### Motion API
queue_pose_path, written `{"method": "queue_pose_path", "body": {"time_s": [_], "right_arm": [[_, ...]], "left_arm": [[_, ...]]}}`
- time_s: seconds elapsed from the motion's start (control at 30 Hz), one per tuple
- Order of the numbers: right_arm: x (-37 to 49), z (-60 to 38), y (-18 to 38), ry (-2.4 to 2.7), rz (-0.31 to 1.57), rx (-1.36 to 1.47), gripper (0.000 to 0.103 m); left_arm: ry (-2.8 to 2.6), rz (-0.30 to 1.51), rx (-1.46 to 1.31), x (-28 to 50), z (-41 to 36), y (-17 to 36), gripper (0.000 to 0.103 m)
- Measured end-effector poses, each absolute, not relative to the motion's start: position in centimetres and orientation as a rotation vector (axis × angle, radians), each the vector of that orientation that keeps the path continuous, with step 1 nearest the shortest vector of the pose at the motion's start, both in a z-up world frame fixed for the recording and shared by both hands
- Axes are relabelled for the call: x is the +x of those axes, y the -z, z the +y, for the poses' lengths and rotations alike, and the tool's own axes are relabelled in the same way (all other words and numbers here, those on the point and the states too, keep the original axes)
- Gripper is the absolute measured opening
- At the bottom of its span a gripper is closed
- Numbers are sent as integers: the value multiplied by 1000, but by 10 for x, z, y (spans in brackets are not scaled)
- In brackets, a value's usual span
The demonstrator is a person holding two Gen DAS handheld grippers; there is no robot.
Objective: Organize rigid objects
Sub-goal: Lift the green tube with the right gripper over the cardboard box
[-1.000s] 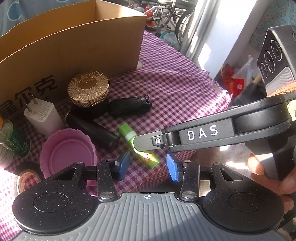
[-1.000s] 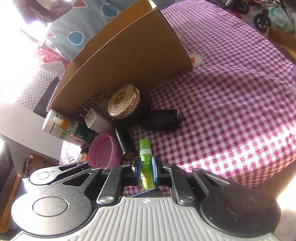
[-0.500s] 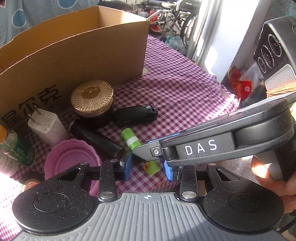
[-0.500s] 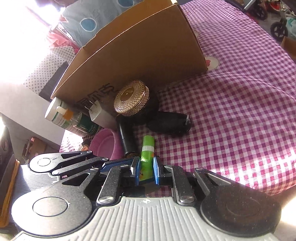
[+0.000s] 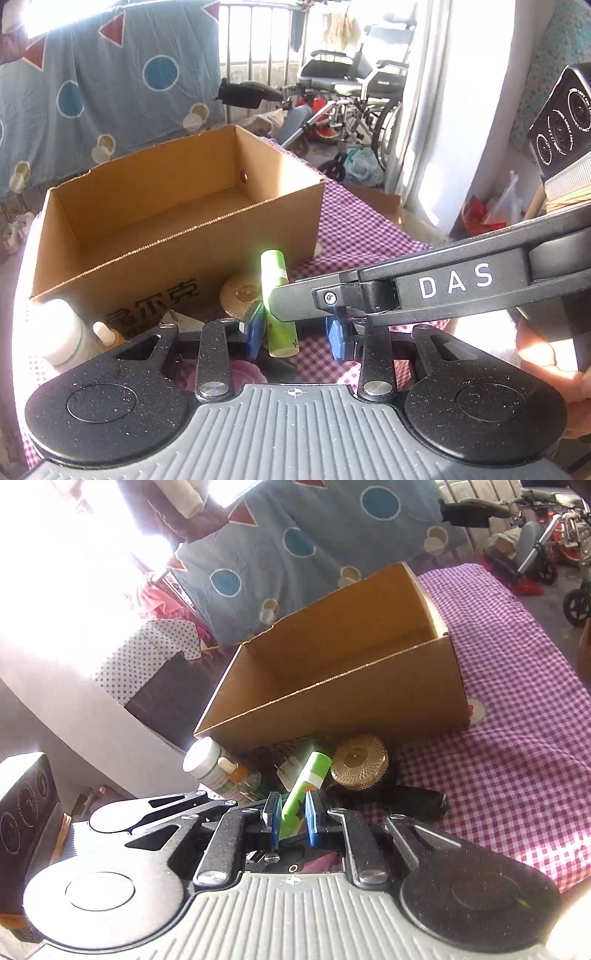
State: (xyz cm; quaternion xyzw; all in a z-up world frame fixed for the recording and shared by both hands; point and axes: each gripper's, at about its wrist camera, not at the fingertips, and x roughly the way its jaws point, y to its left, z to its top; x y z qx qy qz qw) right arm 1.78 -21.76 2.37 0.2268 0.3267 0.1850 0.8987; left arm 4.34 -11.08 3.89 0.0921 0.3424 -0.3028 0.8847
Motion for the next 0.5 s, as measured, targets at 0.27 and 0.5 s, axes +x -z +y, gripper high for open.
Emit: {"method": "queue_pose_path", "body": {"time_s": [0.27, 0.5], "right_arm": [[119, -185, -77, -535, 635, 421, 15], [230, -176, -49, -577, 875, 542, 15]], "left_arm": [[494, 687, 166, 108, -77, -88, 34], [424, 900, 146, 192, -62, -61, 34]]}}
